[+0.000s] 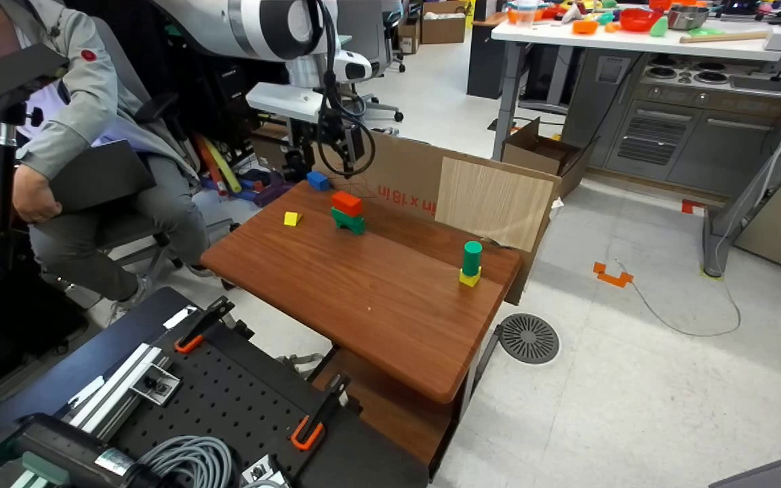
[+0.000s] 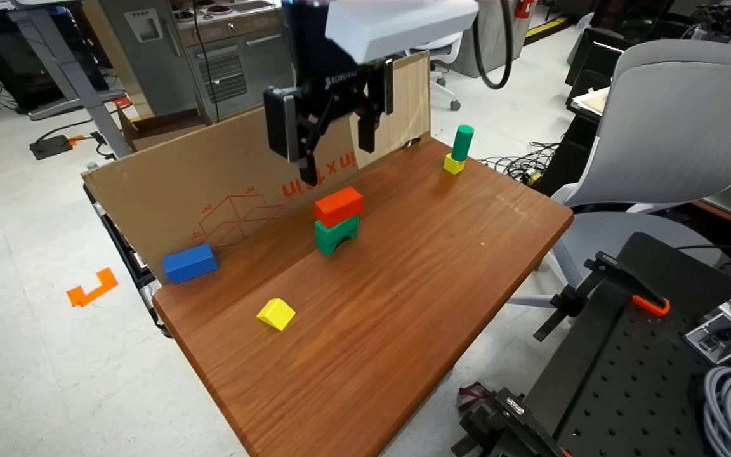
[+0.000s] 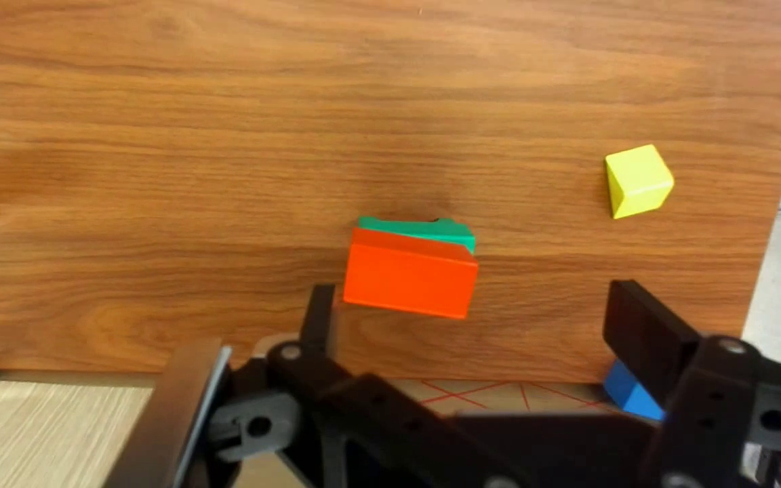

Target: Put the orange block on the green block

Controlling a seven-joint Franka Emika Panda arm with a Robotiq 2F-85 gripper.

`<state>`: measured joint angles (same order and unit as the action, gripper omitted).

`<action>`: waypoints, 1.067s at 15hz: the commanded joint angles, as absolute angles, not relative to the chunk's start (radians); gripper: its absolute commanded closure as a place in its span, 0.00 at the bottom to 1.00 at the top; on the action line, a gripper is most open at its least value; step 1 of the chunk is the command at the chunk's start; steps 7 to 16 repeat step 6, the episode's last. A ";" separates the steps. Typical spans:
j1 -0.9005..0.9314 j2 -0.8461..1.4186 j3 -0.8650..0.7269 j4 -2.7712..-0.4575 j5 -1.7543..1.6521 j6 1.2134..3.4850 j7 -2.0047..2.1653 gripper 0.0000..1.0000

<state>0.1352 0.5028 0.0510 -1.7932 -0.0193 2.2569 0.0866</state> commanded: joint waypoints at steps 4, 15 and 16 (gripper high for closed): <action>0.132 0.331 0.068 -1.957 -0.021 2.250 0.091 0.00; 0.132 0.303 0.069 -1.989 -0.022 2.250 0.091 0.00; 0.132 0.303 0.069 -1.989 -0.022 2.250 0.091 0.00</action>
